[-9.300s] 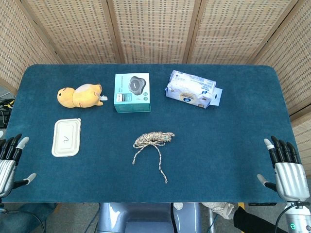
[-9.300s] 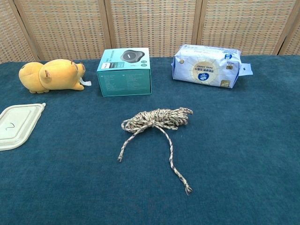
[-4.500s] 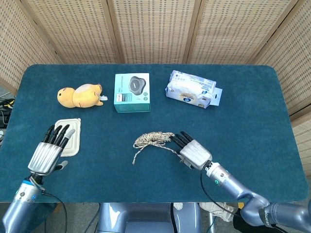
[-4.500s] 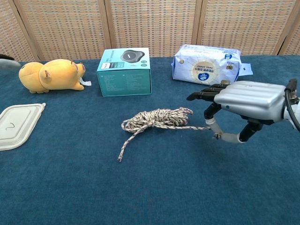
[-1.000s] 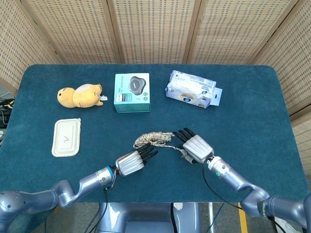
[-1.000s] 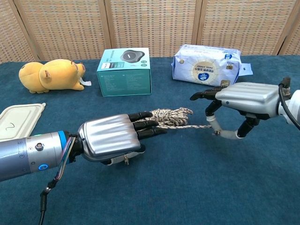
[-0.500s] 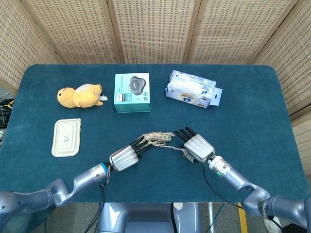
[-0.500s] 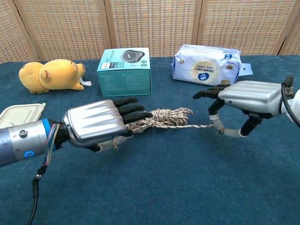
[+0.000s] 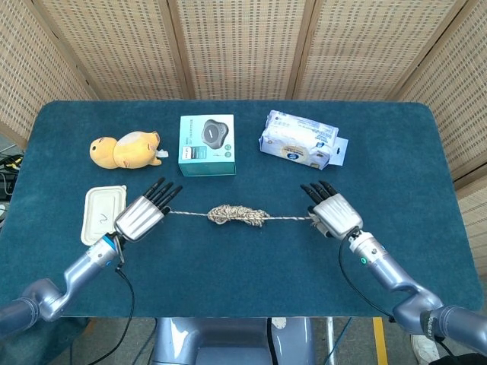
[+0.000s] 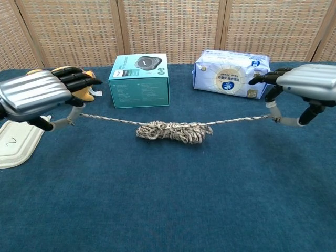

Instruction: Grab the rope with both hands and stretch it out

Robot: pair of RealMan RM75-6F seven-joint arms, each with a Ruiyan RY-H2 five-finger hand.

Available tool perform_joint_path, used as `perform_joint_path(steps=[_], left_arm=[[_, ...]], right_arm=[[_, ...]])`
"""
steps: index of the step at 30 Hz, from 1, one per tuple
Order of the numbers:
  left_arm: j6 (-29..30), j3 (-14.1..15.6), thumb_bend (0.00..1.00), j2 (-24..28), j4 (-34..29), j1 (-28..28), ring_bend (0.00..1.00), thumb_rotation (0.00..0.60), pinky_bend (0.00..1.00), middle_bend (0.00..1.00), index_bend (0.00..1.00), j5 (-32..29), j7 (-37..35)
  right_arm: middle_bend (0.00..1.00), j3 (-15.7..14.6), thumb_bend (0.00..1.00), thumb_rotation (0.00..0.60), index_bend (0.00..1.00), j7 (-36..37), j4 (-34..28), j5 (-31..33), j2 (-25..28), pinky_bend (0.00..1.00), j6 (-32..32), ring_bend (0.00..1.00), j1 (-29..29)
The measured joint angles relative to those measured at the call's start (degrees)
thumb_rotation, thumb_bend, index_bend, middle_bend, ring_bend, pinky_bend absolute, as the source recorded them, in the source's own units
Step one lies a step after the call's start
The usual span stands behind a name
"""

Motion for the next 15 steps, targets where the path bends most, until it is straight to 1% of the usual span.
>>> perform_joint_path(steps=[7,13,14,15], left_arm=[[3.4,-0.4,0.42,2.3,5.9,4.4,0.0,0.6,0.0,0.0,0.66,-2.7,-7.9],[6.2,0.3,0.42,2.0,11.0,7.0,0.0,0.6,0.0,0.0,0.66,-2.6,-12.4],[6.8,0.4,0.42,1.7,11.3,7.4,0.0,0.6,0.0,0.0,0.66,-2.4,-12.9],[7.1,0.5,0.42,1.6,11.4,7.6,0.0,0.6,0.0,0.0,0.66,-2.3,-13.1]], right_arm=[[0.03,0.3,0.5,0.6,0.66,-2.2,-0.8,2.0,4.0,0.0,1.5,0.0,-2.1],[0.03,-0.3,0.5,0.6,0.66,-2.0,-1.1,2.6,5.8,0.0,3.0,0.0,-4.6],[0.03,-0.5,0.5,0.6,0.65,-1.8,-0.9,2.7,5.9,0.0,3.3,0.0,-5.0],[0.02,-0.6,0.49,0.6,0.6,-1.7,-0.7,2.6,6.0,0.0,3.5,0.0,-5.2]])
